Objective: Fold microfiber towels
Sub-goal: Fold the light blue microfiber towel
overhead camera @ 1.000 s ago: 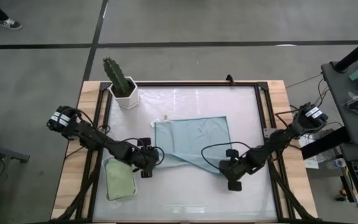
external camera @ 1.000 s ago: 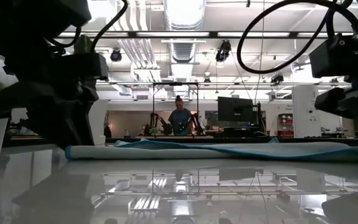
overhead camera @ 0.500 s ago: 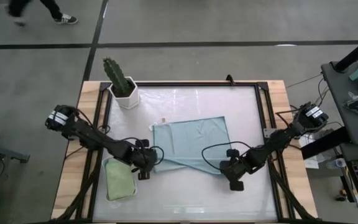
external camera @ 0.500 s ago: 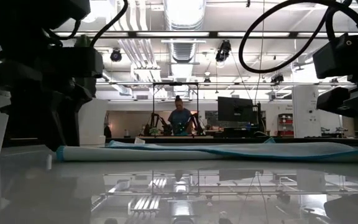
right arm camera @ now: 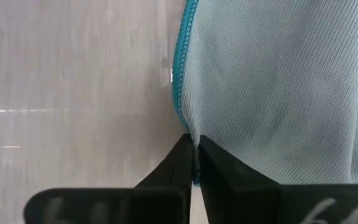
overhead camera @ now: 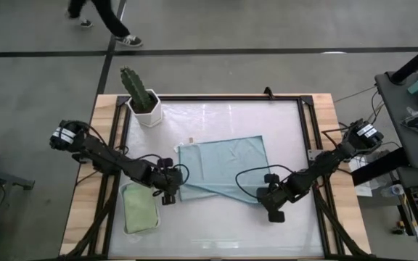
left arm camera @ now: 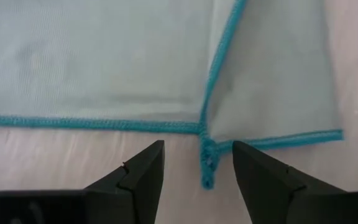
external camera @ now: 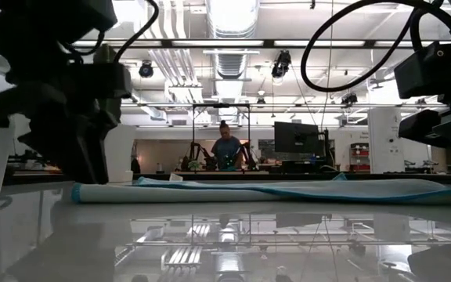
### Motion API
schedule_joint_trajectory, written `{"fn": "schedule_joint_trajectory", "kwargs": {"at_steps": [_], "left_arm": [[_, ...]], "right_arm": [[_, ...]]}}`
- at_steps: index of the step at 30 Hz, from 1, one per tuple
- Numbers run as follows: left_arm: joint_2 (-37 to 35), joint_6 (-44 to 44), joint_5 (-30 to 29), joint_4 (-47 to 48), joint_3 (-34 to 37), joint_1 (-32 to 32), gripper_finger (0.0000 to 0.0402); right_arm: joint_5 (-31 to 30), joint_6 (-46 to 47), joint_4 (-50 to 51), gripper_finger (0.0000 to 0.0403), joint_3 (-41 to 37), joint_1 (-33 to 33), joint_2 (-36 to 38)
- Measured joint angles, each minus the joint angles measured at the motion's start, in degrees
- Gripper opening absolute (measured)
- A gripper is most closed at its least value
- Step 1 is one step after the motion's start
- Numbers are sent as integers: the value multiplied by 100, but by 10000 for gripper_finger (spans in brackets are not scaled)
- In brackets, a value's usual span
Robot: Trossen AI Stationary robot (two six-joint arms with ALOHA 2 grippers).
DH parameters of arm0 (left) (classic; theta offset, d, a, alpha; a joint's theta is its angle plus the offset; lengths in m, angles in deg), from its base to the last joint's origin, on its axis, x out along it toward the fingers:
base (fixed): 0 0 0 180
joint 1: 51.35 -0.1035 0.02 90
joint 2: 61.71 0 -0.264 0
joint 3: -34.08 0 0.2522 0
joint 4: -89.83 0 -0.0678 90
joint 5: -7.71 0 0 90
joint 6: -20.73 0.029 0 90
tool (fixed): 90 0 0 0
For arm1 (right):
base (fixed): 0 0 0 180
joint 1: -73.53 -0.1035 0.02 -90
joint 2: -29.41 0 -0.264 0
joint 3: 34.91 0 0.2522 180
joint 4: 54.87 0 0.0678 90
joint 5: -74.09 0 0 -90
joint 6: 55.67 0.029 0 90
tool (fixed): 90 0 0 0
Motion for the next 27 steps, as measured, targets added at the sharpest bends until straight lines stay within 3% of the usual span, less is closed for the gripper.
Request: {"fn": "schedule_joint_trajectory", "kwargs": {"at_steps": [5,16,27], "left_arm": [[0,-107,68,-54,111,-5,152],[0,29,270,-281,238,-5,8],[-456,423,379,913,-476,222,0]], "right_arm": [[0,-2,-4,12,1,0,0],[3,-11,-2,12,0,0,24],[602,151,246,12,1,-2,759]]}}
